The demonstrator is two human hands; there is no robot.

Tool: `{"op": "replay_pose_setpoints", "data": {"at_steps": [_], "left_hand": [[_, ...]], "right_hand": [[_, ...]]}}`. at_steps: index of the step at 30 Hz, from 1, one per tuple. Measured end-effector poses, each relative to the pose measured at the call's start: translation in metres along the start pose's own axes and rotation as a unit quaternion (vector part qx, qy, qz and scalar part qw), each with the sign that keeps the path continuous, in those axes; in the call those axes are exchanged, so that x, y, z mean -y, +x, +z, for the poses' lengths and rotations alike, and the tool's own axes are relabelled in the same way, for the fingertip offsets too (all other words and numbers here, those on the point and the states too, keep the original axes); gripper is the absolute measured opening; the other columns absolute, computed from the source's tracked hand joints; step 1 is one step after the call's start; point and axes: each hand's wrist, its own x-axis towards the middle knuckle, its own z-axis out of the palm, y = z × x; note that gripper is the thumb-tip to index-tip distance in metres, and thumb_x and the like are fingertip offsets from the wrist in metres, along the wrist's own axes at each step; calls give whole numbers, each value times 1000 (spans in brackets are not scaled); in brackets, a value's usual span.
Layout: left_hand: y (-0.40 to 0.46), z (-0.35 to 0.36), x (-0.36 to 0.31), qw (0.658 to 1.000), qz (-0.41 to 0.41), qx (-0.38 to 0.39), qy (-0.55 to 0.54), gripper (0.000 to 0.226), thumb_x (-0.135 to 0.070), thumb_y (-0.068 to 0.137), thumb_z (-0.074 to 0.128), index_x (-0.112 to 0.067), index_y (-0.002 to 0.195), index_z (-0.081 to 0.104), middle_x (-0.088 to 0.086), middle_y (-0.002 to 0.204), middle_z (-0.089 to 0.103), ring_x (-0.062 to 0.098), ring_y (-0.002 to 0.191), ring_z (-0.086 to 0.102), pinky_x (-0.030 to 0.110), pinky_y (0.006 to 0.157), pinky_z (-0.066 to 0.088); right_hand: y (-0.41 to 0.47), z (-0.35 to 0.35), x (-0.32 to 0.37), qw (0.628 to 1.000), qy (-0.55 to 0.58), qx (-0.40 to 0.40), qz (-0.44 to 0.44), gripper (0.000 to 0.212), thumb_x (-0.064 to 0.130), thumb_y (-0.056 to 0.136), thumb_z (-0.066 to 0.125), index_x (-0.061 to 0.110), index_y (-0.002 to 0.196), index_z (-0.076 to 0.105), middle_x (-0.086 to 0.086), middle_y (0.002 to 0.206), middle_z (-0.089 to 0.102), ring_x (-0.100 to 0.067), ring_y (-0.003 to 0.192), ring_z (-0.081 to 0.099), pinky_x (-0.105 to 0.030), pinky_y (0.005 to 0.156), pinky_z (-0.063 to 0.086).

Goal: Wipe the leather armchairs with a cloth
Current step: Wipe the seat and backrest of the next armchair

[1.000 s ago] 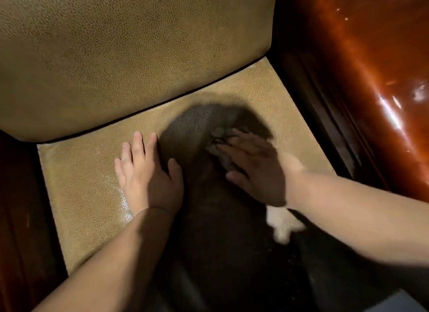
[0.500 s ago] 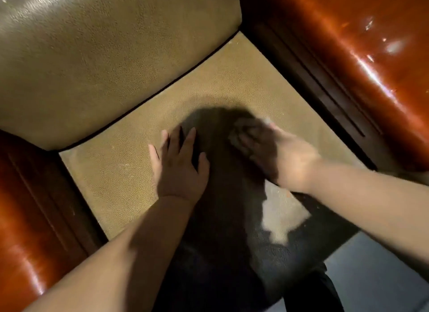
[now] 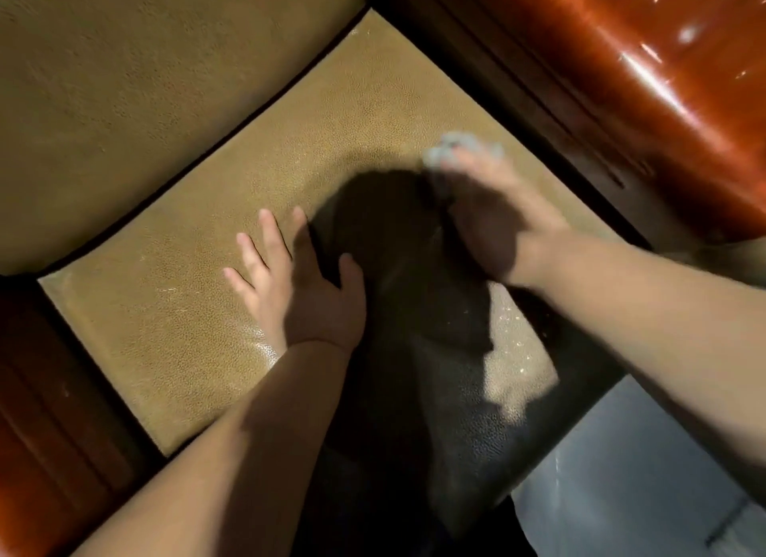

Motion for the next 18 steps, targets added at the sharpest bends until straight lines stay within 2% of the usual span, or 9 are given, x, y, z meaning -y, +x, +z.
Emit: {"op": "replay_pose_setpoints", "data": {"at_steps": [2, 4, 6, 8, 10, 11, 14, 16, 18], "left_hand": [[-1, 5, 1, 1000, 5, 0, 7, 80, -57, 88, 42, -33, 164, 31, 4, 175, 19, 42, 160, 13, 68, 126, 8], [1, 8, 4, 1000, 0, 1, 13, 81, -59, 87, 42, -35, 164, 29, 3, 175, 19, 42, 160, 14, 68, 125, 9], [2, 6, 6, 1000, -8, 12, 27, 84, -61, 86, 40, -35, 164, 28, 4, 175, 20, 43, 159, 16, 69, 125, 11], [0, 2, 5, 999, -6, 25, 40, 85, -61, 85, 37, -33, 165, 26, 6, 175, 19, 44, 159, 16, 70, 124, 11], [-1, 0, 3, 999, -6, 32, 44, 84, -62, 87, 32, -33, 165, 23, 7, 176, 16, 43, 160, 11, 69, 125, 8], [0, 0, 2, 999, -7, 30, 45, 84, -63, 88, 29, -33, 166, 22, 6, 176, 14, 42, 160, 10, 68, 126, 6], [7, 6, 0, 998, -7, 9, 55, 84, -63, 88, 26, -31, 166, 24, 7, 176, 16, 43, 159, 13, 68, 126, 8], [4, 9, 2, 998, -10, 8, 57, 83, -61, 88, 27, -32, 166, 25, 6, 176, 17, 42, 159, 13, 68, 126, 7], [-1, 7, 2, 999, -15, 15, 47, 83, -61, 88, 29, -33, 166, 24, 4, 176, 15, 40, 160, 11, 65, 127, 4]], "right_hand": [[20, -6, -15, 994, 19, -12, 106, 53, 17, 104, 41, 10, 156, 37, -22, 162, 33, -41, 151, 27, -49, 120, 28], [10, -2, 11, 990, 15, -46, 130, 49, 15, 97, 43, 24, 145, 41, -16, 152, 44, -44, 143, 37, -47, 105, 38], [-39, 8, 54, 998, 23, -34, 39, 54, 21, 100, 37, 16, 153, 44, -16, 159, 42, -44, 149, 34, -53, 118, 31], [-101, 14, 78, 992, 19, 35, -124, 53, 26, 106, 37, 7, 155, 45, -17, 162, 41, -41, 154, 27, -57, 124, 21], [-118, 14, 57, 975, 19, 70, -208, 48, 31, 107, 42, 10, 149, 54, -13, 153, 52, -38, 151, 35, -54, 124, 25], [-104, 13, 37, 977, -4, 42, -207, 47, 32, 106, 42, 12, 146, 59, -13, 150, 56, -37, 148, 42, -52, 123, 28], [-40, -7, -9, 998, -20, -53, 7, 44, 18, 99, 40, 12, 135, 65, -21, 140, 60, -43, 128, 58, -48, 107, 38], [-28, -17, -2, 991, 10, -32, 128, 43, 14, 99, 44, 12, 139, 57, -22, 142, 54, -44, 122, 55, -48, 99, 41], [-58, -8, 35, 995, -6, -4, 100, 54, 22, 100, 45, 9, 152, 45, -23, 155, 43, -46, 134, 46, -51, 113, 34]]}}
